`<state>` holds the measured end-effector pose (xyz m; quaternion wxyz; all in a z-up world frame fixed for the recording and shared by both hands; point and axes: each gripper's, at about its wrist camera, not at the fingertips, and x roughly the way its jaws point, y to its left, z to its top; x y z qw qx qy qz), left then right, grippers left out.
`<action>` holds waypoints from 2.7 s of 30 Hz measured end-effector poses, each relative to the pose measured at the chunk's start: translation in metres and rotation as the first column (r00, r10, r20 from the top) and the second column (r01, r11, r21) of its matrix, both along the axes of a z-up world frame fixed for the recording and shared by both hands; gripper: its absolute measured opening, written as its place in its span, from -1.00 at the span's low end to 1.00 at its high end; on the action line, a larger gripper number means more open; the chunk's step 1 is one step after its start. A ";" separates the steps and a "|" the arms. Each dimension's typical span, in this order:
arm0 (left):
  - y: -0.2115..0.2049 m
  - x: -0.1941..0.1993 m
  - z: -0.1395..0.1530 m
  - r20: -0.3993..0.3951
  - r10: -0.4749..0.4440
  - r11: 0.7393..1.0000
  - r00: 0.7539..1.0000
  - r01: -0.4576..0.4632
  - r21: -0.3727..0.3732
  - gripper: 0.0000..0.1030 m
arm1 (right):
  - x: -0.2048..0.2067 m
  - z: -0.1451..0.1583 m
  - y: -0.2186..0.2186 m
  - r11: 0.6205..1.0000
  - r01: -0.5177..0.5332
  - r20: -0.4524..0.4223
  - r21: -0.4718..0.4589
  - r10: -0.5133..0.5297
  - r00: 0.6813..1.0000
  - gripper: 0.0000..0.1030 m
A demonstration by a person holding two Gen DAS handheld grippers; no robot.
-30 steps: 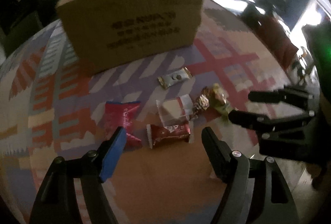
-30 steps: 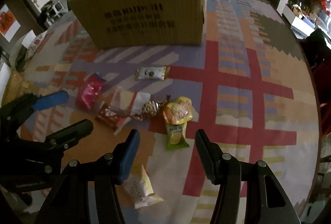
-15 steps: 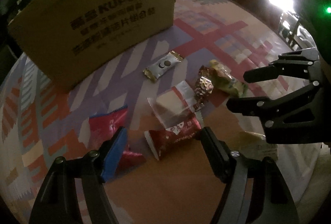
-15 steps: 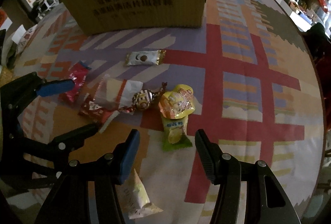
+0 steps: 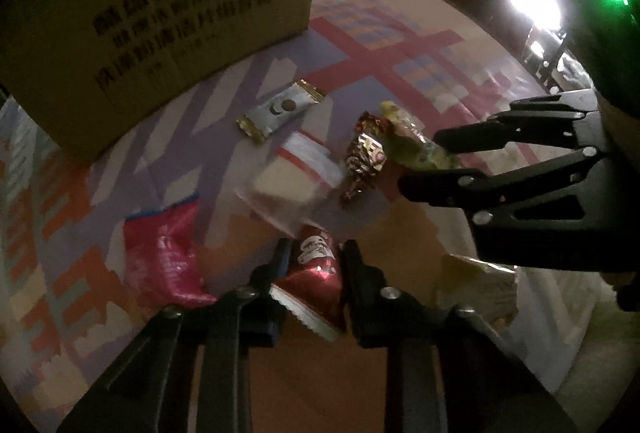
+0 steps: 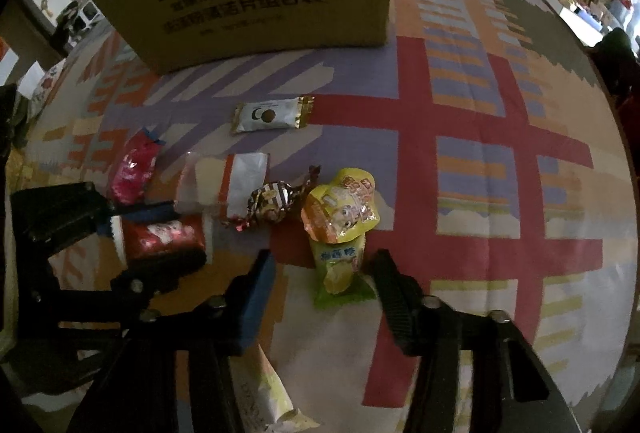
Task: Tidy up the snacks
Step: 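Grasp the red wrapped bar with the left tool while the right tool grasps the yellow packet, then carry the red bar and yellow packet over the box and open both tools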
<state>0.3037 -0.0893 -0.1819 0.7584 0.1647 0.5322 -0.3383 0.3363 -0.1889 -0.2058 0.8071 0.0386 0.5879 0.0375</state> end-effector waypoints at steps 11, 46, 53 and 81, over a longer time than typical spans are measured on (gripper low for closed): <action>0.009 -0.004 0.001 -0.082 0.163 0.984 0.983 -0.168 -0.057 -0.52 | 0.000 -0.001 -0.009 0.998 0.036 0.002 0.056 -0.036 0.999 -0.56; 0.040 0.000 0.161 0.184 0.399 0.892 0.898 -0.333 -0.308 -0.52 | -0.010 0.149 0.005 0.996 -0.050 0.384 0.080 0.016 0.923 -0.56; 0.045 0.019 0.194 0.252 0.432 0.878 0.866 -0.339 -0.338 -0.52 | 0.007 0.176 0.008 0.994 -0.071 0.454 0.084 0.025 0.890 -0.56; 0.043 0.134 0.223 0.303 0.433 0.893 0.849 -0.358 -0.273 -0.52 | 0.118 0.213 0.009 0.996 -0.086 0.491 0.035 0.058 0.869 -0.56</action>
